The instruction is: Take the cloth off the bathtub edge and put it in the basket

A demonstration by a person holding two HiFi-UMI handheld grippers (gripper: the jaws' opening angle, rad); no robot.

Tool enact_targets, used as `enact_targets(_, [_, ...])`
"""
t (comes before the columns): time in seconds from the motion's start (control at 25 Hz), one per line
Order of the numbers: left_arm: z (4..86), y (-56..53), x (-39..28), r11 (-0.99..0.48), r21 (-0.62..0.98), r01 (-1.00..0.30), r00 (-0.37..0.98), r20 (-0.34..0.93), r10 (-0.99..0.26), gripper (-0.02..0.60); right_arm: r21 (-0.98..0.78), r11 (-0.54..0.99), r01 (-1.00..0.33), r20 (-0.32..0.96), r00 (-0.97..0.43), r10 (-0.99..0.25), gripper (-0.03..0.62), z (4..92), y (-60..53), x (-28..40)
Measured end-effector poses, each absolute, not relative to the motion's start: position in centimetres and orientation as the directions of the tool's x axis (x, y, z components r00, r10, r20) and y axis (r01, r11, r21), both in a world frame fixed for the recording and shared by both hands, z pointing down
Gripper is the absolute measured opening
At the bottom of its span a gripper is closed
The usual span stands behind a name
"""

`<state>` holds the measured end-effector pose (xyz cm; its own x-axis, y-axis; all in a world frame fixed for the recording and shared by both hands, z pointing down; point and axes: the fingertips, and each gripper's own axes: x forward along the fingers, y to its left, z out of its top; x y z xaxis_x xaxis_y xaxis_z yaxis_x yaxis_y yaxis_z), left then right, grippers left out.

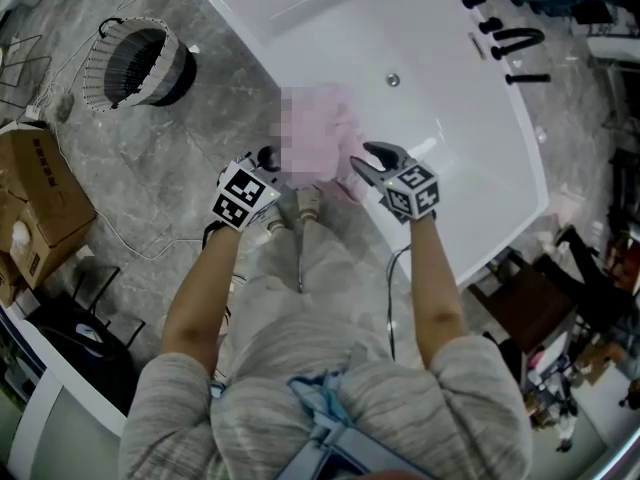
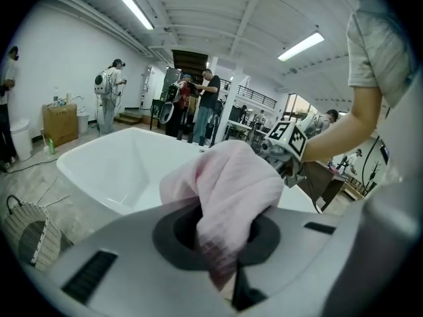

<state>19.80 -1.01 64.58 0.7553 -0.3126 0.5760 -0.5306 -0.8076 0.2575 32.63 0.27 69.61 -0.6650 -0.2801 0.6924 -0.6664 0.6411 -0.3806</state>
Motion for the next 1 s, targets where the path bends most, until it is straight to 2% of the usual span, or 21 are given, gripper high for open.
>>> enact_targets(0.16, [62.9,-0.8,18.7,-0.815,0.246,-0.524,0.759,0.568,-0.317,0.035,-0.307,0.658,-0.688,0.776,-0.581,-0.244,0.149,72.4,1.1,34.0])
enact_targets(0.36, [60.3,-0.1,17.6,-0.835,0.236,-0.498,0.779,0.545,-0.31,0.035,-0.268,0.626,-0.732,0.817,-0.517,-0.255,0.149,75.2,0.5,35.1])
enact_targets(0.64, [56.5,1.4,15.8,-0.828,0.266,-0.494,0.797,0.518,-0.31,0.035,-0.127,0.733,-0.669,0.887,-0.407,-0.218,0.15,77.1,-1.0,33.4])
enact_targets(1.0, [49.7,1.5,14.4,-0.823,0.293,-0.487,0.839,0.418,-0.348,0.034,-0.068,0.752,-0.655,0.919,-0.335,-0.209,0.149,80.4,-2.8,31.1])
